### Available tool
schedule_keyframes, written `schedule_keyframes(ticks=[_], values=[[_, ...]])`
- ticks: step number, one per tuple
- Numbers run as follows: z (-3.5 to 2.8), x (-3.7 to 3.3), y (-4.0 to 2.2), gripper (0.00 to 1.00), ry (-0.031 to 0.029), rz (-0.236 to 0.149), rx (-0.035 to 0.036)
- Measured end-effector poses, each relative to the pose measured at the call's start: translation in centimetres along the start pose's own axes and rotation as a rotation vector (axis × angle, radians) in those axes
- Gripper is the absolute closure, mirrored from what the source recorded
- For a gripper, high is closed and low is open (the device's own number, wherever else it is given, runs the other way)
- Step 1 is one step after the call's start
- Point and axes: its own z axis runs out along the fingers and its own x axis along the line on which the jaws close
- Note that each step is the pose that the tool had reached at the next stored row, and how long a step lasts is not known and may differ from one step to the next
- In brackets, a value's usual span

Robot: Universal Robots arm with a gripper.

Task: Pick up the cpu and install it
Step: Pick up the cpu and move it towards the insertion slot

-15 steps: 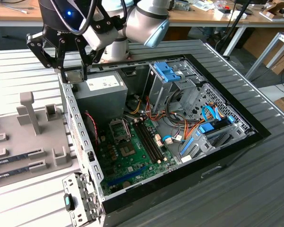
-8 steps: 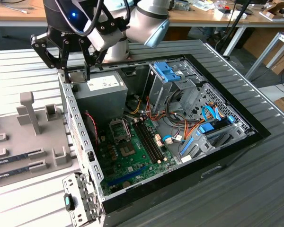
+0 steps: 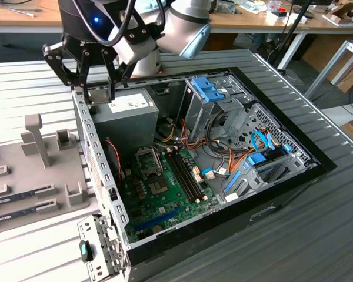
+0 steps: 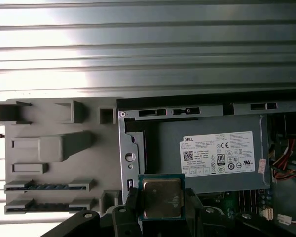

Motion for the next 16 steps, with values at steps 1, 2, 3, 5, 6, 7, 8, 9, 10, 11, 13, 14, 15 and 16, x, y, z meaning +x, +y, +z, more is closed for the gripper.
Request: schedule_keyframes(ticks=[1, 2, 3, 5, 6, 7, 8, 9, 10, 11, 13, 14, 15, 16], values=[[0.03, -0.09, 0.00, 0.53, 0.0000, 0.000, 0.0001], [0.06, -0.16, -0.01, 0.53, 0.0000, 0.000, 0.0001], [0.09, -0.25, -0.01, 0.53, 0.0000, 0.000, 0.0002], [0.14, -0.37, -0.01, 0.53, 0.0000, 0.000, 0.0002], [0.15, -0.42, -0.01, 0.53, 0.0000, 0.000, 0.0004], [0.17, -0.45, -0.01, 0.53, 0.0000, 0.000, 0.0003], [0.20, -0.53, -0.02, 0.53, -0.0001, 0.000, 0.0003], [0.21, -0.57, -0.02, 0.53, 0.0000, 0.000, 0.0004], [0.24, -0.67, -0.02, 0.53, 0.0000, 0.000, 0.0005], [0.27, -0.72, -0.02, 0.53, 0.0000, 0.000, 0.0005], [0.31, -0.85, -0.02, 0.53, 0.0000, 0.000, 0.0007], [0.33, -0.91, -0.02, 0.53, 0.0000, 0.000, 0.0007], [0.35, -0.96, -0.02, 0.53, 0.0000, 0.000, 0.0007], [0.37, -1.01, -0.02, 0.53, -0.0001, 0.000, 0.0007]])
